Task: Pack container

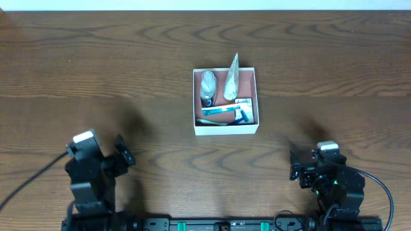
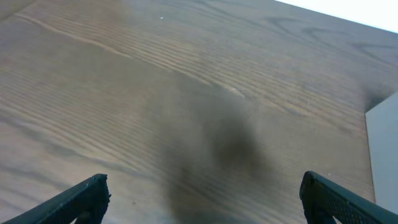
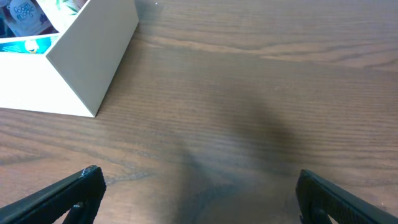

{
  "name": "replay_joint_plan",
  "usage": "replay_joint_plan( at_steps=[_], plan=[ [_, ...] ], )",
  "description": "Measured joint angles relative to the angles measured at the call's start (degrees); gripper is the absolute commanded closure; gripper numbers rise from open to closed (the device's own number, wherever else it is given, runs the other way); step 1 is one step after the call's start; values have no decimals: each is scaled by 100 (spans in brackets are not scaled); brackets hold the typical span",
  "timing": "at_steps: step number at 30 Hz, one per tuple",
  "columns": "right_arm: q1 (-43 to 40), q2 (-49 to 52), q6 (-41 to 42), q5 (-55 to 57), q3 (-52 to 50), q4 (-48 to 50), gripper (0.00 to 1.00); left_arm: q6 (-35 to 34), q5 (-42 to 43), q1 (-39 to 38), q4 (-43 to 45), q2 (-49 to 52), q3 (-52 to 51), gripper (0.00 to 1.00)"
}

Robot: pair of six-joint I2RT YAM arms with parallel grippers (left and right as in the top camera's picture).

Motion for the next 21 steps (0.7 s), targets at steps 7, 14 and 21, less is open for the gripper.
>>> replay_joint_plan(
  at_steps=[7, 14, 21],
  plan=[
    [0, 0, 0, -2, 0, 0, 1, 0, 61, -79, 365, -1182, -1252, 2],
    [0, 2, 0, -4, 0, 2, 1, 0, 131, -184, 796, -1685, -1838, 2],
    [0, 0, 0, -4, 0, 0, 1, 0, 127, -186, 804, -1727, -1843, 2]
  ],
)
